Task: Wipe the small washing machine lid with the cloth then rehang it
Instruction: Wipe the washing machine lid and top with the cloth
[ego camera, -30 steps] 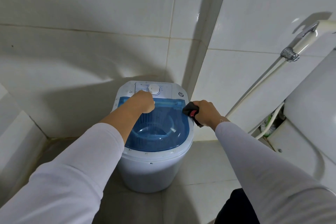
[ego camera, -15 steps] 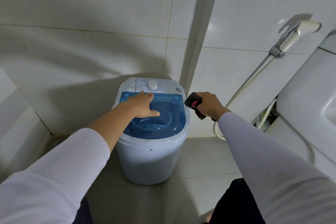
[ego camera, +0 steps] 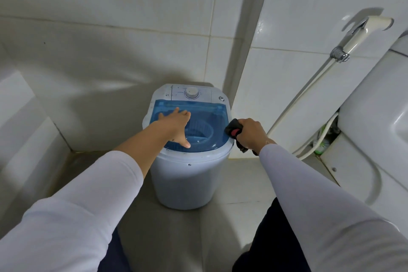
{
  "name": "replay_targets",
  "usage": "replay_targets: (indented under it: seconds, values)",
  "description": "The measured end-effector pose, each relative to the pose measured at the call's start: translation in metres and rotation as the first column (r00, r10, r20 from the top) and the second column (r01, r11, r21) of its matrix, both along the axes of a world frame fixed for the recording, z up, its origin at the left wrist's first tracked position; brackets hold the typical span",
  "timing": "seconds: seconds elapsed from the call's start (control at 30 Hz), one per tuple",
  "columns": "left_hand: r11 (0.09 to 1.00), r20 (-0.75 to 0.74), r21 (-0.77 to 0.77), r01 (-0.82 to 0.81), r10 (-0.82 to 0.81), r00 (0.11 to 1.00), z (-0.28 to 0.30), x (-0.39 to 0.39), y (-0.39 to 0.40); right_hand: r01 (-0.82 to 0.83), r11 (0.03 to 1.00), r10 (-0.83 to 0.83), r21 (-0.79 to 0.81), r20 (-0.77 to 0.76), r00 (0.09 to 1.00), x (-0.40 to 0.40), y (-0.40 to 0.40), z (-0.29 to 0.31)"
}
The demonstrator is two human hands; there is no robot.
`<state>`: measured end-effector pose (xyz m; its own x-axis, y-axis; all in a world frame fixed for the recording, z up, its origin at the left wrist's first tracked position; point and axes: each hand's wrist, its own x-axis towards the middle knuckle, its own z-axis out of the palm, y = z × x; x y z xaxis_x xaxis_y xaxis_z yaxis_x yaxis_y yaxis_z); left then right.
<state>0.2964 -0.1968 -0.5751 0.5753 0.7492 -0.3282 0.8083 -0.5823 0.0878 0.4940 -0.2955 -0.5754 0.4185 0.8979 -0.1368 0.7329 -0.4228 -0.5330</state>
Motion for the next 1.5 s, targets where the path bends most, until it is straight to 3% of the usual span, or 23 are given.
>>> replay_targets:
  seconds: [0.3,0.9,1.23,1.33,1.5]
  values:
    - [0.999,-0.001,0.029,-0.034,0.034,0.999,-0.002,-0.001,-0.007,-0.013,0.999,0.015,-0.047,0.057,0.998,-0.035,-0.030,0.000]
    - [0.985,0.197,0.073,-0.157,0.140,0.970,-0.015,-0.014,-0.012,-0.175,0.984,0.178,-0.032,0.166,0.970,-0.103,-0.035,-0.007]
    - [0.970,0.316,0.086,-0.227,0.190,0.930,-0.019,-0.031,-0.020,-0.391,0.906,0.415,-0.163,0.161,0.895,-0.106,-0.021,0.009]
    - [0.943,0.468,0.046,-0.330,0.272,0.841,-0.026,-0.044,-0.031,-0.431,0.877,0.472,-0.213,0.214,0.855,-0.079,-0.013,0.034]
    - [0.820,0.707,-0.189,-0.541,0.496,0.505,-0.061,-0.041,-0.075,-0.527,0.820,0.572,-0.223,0.322,0.754,-0.055,0.011,0.068]
